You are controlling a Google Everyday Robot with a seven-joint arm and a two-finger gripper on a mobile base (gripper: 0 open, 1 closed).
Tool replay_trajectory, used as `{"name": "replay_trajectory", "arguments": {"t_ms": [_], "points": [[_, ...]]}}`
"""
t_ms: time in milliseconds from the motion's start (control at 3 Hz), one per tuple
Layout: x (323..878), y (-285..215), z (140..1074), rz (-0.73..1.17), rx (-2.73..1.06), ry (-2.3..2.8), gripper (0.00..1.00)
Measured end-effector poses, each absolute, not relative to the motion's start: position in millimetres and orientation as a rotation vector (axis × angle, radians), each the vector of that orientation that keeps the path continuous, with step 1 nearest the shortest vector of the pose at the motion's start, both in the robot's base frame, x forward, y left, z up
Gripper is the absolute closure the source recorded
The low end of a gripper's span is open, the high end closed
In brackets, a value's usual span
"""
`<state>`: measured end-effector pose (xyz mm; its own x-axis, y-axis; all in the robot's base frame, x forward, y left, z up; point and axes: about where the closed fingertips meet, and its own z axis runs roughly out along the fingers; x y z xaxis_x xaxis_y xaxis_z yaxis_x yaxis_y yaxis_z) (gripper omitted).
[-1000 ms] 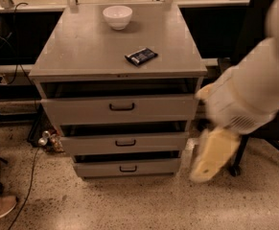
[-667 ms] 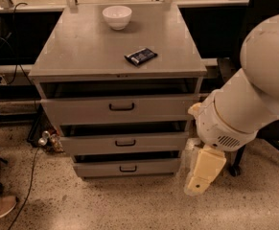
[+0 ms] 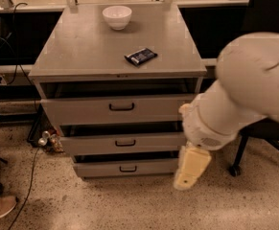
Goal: Open top drawer
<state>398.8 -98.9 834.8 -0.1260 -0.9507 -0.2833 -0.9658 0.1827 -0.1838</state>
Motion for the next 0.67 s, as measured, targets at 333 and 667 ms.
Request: {"name": "replay_trajectory", "arguments": {"t_ms": [333, 667], "points": [[466, -54, 787, -0.055, -1.853, 2.003, 0.0], [512, -26, 762, -0.098, -1.842, 1.928, 0.0]]}}
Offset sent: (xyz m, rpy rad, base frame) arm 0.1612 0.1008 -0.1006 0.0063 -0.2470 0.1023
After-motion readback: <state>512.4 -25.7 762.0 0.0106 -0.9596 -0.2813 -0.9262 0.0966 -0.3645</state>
